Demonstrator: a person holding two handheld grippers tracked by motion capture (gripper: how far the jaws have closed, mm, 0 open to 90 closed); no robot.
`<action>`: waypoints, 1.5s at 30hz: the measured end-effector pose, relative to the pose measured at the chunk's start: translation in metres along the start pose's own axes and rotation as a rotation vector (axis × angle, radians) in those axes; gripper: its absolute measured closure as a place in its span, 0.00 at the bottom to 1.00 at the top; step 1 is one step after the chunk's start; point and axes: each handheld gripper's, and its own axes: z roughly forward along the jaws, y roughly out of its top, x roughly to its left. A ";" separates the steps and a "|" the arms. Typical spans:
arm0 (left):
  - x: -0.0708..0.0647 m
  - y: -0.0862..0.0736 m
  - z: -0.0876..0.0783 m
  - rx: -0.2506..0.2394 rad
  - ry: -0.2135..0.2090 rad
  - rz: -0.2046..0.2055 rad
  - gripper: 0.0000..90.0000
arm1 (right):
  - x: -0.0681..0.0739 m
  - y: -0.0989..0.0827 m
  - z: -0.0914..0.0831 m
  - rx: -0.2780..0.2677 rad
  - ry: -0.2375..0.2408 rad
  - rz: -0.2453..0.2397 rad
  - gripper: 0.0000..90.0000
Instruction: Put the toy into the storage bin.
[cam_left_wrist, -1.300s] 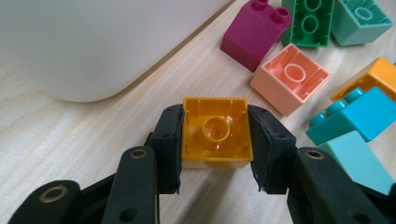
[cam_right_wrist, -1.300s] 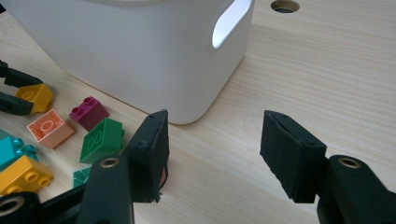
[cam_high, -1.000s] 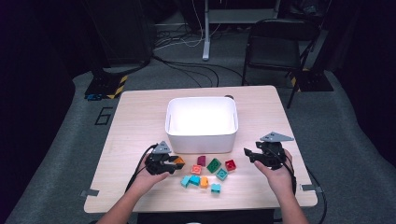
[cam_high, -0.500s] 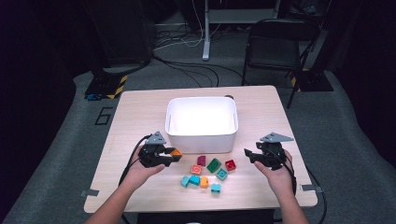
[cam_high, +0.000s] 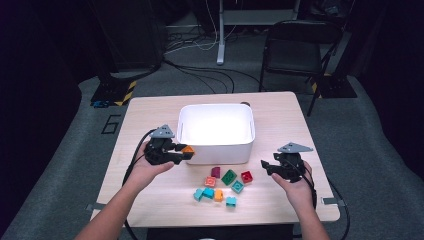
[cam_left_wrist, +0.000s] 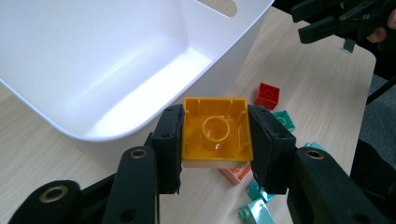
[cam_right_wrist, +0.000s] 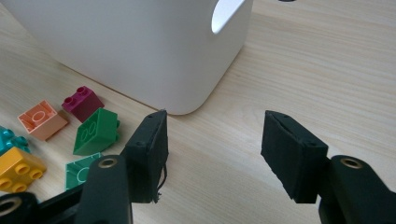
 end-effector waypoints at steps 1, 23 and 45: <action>0.000 0.003 -0.001 0.004 -0.009 -0.005 0.65 | 0.000 0.000 0.000 0.000 0.000 0.000 0.45; 0.029 0.060 0.022 -0.010 0.024 0.018 0.65 | -0.003 -0.002 0.002 0.005 0.003 0.016 0.45; 0.050 0.095 0.066 -0.021 0.022 -0.001 0.65 | -0.007 -0.005 0.004 0.007 0.002 0.019 0.45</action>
